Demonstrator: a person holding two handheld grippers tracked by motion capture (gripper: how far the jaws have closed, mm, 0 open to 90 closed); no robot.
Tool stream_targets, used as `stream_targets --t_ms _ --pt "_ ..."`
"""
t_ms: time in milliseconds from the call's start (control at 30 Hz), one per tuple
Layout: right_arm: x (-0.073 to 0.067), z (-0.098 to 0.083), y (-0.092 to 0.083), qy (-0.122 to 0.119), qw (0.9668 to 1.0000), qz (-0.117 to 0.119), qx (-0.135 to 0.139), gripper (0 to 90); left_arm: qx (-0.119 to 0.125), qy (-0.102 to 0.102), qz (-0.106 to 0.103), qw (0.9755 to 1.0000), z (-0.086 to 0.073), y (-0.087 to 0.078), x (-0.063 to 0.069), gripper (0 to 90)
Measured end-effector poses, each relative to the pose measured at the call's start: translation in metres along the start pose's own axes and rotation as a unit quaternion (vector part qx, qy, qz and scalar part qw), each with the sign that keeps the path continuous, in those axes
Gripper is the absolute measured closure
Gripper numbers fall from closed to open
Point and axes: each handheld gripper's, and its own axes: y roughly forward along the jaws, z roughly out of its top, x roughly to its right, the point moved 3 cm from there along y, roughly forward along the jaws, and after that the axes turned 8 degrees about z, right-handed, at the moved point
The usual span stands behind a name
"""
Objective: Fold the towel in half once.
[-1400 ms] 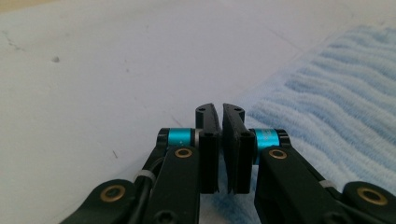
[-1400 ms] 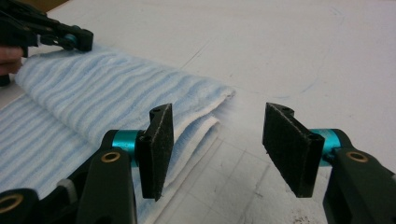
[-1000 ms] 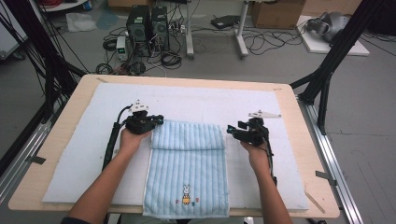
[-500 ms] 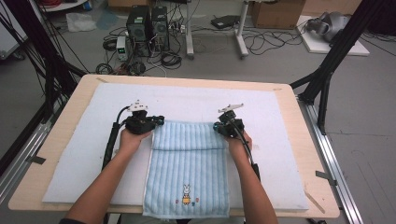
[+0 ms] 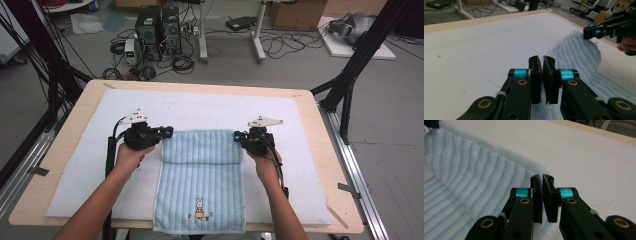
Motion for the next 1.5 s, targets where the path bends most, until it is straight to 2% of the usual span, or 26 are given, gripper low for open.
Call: stream_targets --t_ms 67,167,333,600,733,833,967,1033,1067,1100,1167,1267,1300,1433,1500 --pt "-0.007 -0.001 -0.007 -0.008 0.9999 0.005 0.006 86.7 0.002 -0.004 -0.004 1.0000 -0.003 -0.003 0.004 84.5" --pt "-0.013 -0.007 -0.010 -0.014 0.9999 0.010 -0.002 87.2 -0.008 -0.002 -0.009 0.9999 -0.010 -0.004 0.008 84.4" --pt "-0.015 -0.022 -0.014 -0.006 0.9998 0.014 -0.014 87.2 -0.022 -0.007 -0.015 0.9996 -0.024 -0.003 0.012 84.3" --pt "-0.022 -0.040 -0.022 0.009 0.9987 0.045 -0.020 87.4 -0.039 -0.019 -0.024 0.9988 -0.039 -0.012 0.014 83.8" --pt "-0.029 -0.050 -0.029 0.009 0.9980 0.057 -0.028 87.4 -0.057 -0.042 -0.035 0.9969 -0.051 -0.016 0.016 84.2" --pt "-0.033 -0.060 -0.033 0.011 0.9971 0.064 -0.039 87.5 -0.068 -0.048 -0.040 0.9957 -0.059 -0.019 0.016 84.2" --pt "-0.037 -0.068 -0.038 0.019 0.9957 0.076 -0.049 87.4 -0.076 -0.039 -0.042 0.9955 -0.063 -0.024 0.016 83.9" --pt "-0.040 -0.070 -0.040 0.017 0.9949 0.082 -0.057 85.9 -0.075 -0.043 -0.038 0.9955 -0.063 -0.025 0.014 81.2" --pt "-0.041 -0.072 -0.041 0.018 0.9945 0.083 -0.061 81.8 -0.073 -0.045 -0.030 0.9958 -0.063 -0.025 0.012 77.5" --pt "-0.041 -0.072 -0.043 0.024 0.9950 0.079 -0.056 74.8 -0.071 -0.047 -0.024 0.9961 -0.062 -0.025 0.011 71.0" --pt "-0.038 -0.070 -0.048 0.037 0.9957 0.077 -0.037 70.6 -0.059 -0.051 -0.006 0.9970 -0.058 -0.025 0.007 65.3" --pt "-0.027 -0.065 -0.052 0.053 0.9974 0.047 -0.013 65.1 -0.045 -0.052 0.030 0.9972 -0.052 -0.022 -0.002 56.0" --pt "-0.023 -0.064 -0.051 0.055 0.9978 0.035 -0.010 63.3 -0.043 -0.050 0.036 0.9972 -0.050 -0.020 -0.005 56.0" --pt "-0.008 -0.061 -0.038 0.067 0.9976 0.004 -0.019 55.8 -0.047 -0.049 0.066 0.9955 -0.047 -0.005 -0.015 51.1" --pt "-0.002 -0.058 -0.029 0.067 0.9974 -0.005 -0.024 54.5 -0.065 -0.058 0.075 0.9934 -0.047 0.005 -0.018 48.3"
